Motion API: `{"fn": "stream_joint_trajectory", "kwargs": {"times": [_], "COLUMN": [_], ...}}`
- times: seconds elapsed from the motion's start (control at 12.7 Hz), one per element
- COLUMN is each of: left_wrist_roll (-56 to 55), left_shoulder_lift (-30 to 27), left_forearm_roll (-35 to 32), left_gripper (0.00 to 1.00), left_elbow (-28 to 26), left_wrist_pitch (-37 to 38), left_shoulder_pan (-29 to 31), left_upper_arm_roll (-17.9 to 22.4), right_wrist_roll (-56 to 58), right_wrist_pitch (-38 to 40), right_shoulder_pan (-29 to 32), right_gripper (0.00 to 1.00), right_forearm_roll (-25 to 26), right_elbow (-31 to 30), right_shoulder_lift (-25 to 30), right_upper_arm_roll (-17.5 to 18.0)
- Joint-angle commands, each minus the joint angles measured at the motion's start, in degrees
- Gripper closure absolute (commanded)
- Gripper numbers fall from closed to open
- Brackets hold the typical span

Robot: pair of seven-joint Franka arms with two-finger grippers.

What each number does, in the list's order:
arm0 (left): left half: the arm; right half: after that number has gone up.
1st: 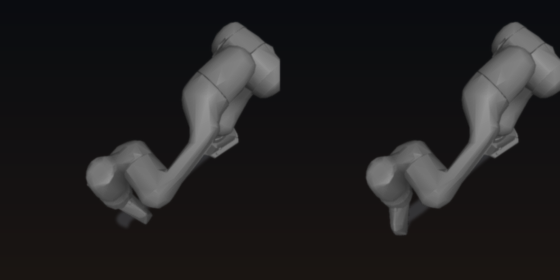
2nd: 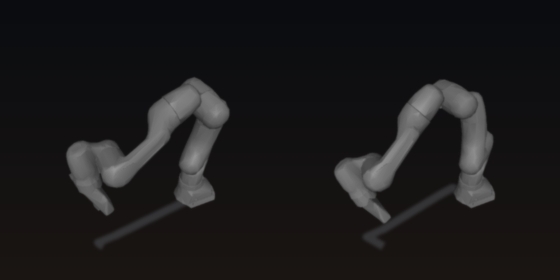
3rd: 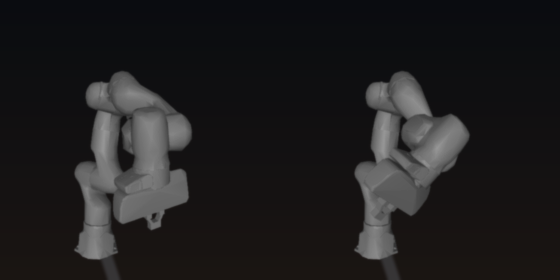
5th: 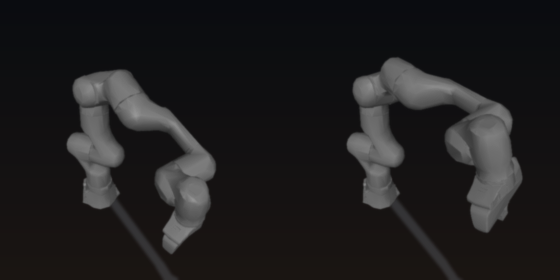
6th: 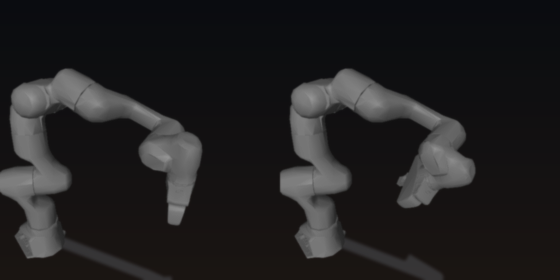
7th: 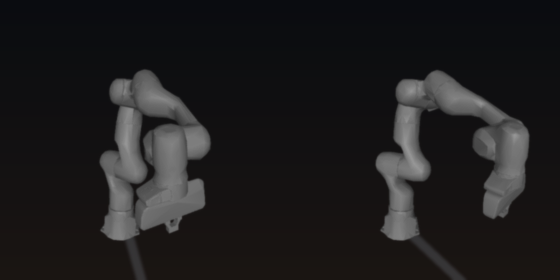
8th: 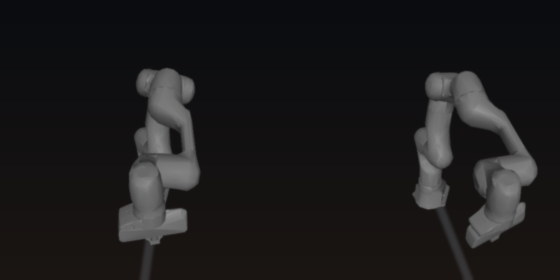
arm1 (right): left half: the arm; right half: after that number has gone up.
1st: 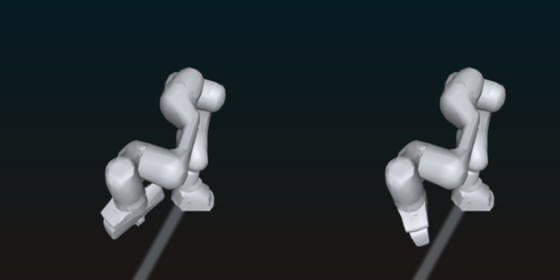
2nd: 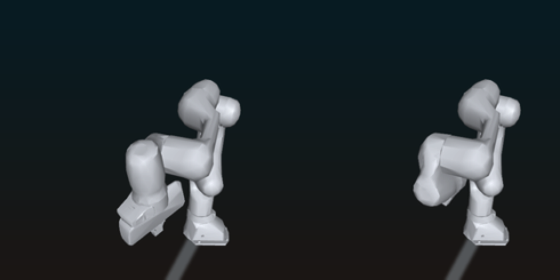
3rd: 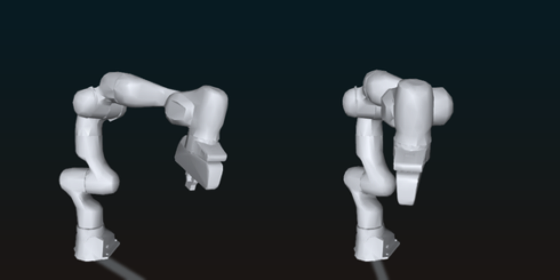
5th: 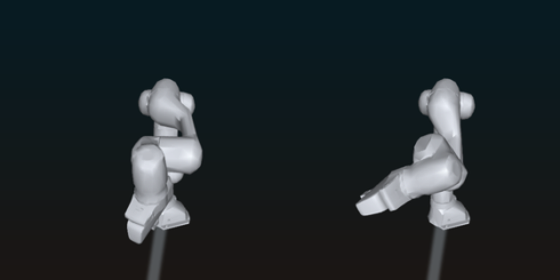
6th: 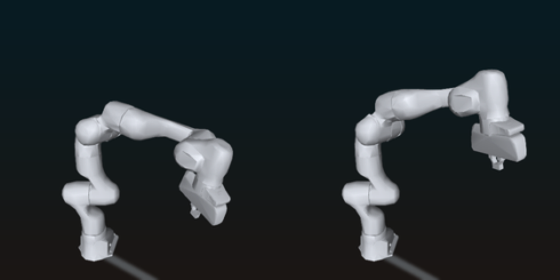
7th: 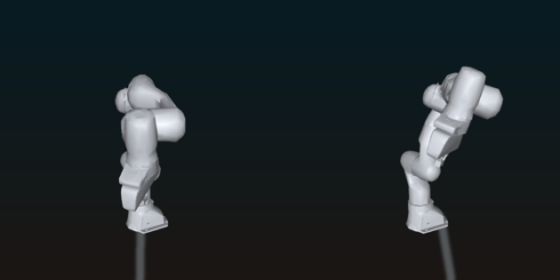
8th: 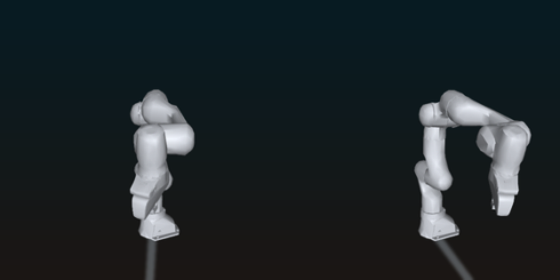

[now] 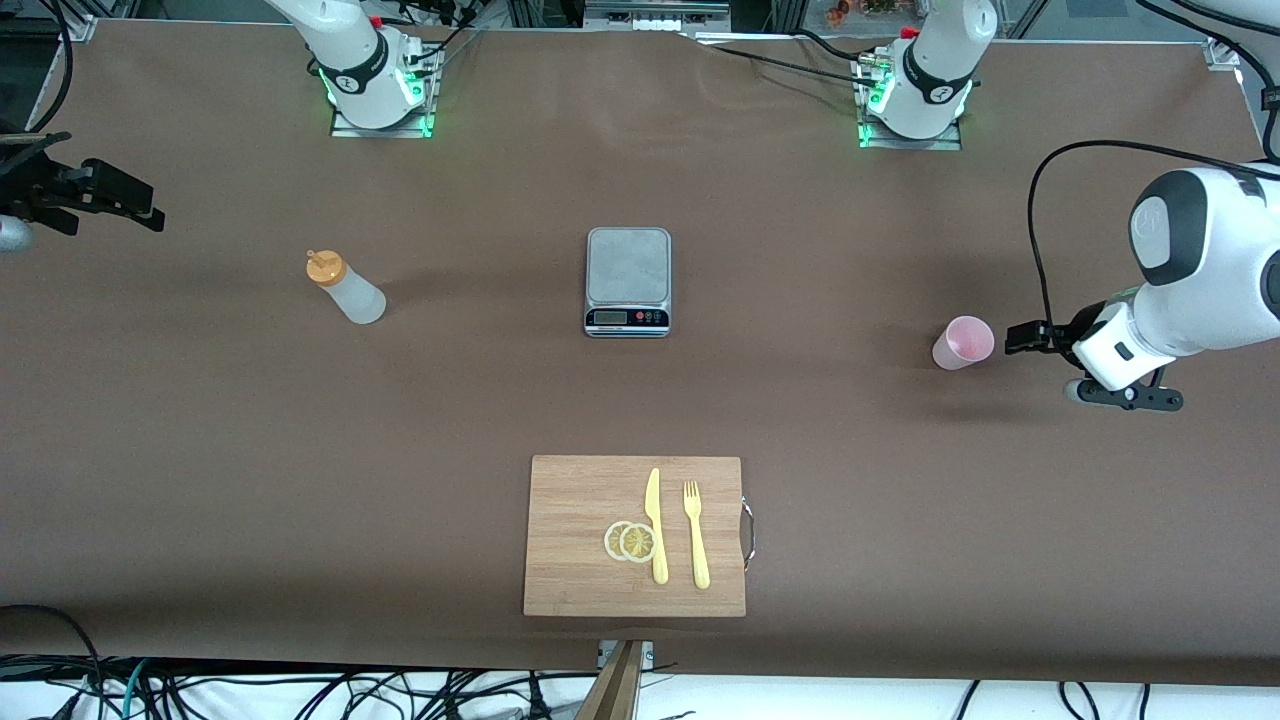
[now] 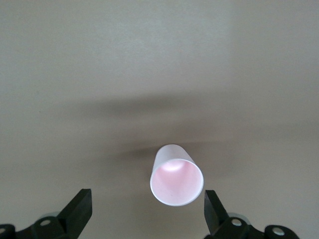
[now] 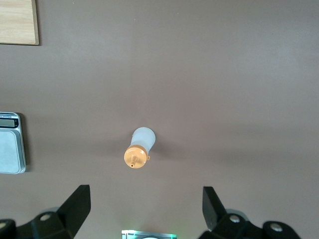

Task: Add sauce to pink cup with both arms
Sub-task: 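Reach the left gripper to the pink cup and grasp it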

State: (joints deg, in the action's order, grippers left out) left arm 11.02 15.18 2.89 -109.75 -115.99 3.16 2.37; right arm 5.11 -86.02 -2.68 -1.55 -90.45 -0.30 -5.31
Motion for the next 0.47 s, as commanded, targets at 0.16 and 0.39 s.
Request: {"fn": "stream_joint_trajectory", "kwargs": {"times": [0.16, 0.39], "left_wrist_roll": [1.37, 1.37], "left_shoulder_lift": [-1.21, -1.38], "left_forearm_roll": [-1.04, -0.96], "left_gripper": [0.02, 0.04], "left_elbow": [-10.12, -14.43], "left_wrist_pitch": [-13.27, -17.33], "left_shoulder_pan": [0.70, 0.70], "left_upper_arm_roll": [0.01, 0.01], "right_wrist_roll": [0.69, 0.61], "right_wrist_pitch": [0.85, 0.85], "right_shoulder_pan": [-0.04, -0.04], "right_gripper": [0.01, 0.01], "right_forearm_roll": [-0.12, -0.21], "right_elbow": [0.89, 0.89], "right_shoulder_lift": [0.22, 0.22], "right_upper_arm_roll": [-0.14, -0.14]}}
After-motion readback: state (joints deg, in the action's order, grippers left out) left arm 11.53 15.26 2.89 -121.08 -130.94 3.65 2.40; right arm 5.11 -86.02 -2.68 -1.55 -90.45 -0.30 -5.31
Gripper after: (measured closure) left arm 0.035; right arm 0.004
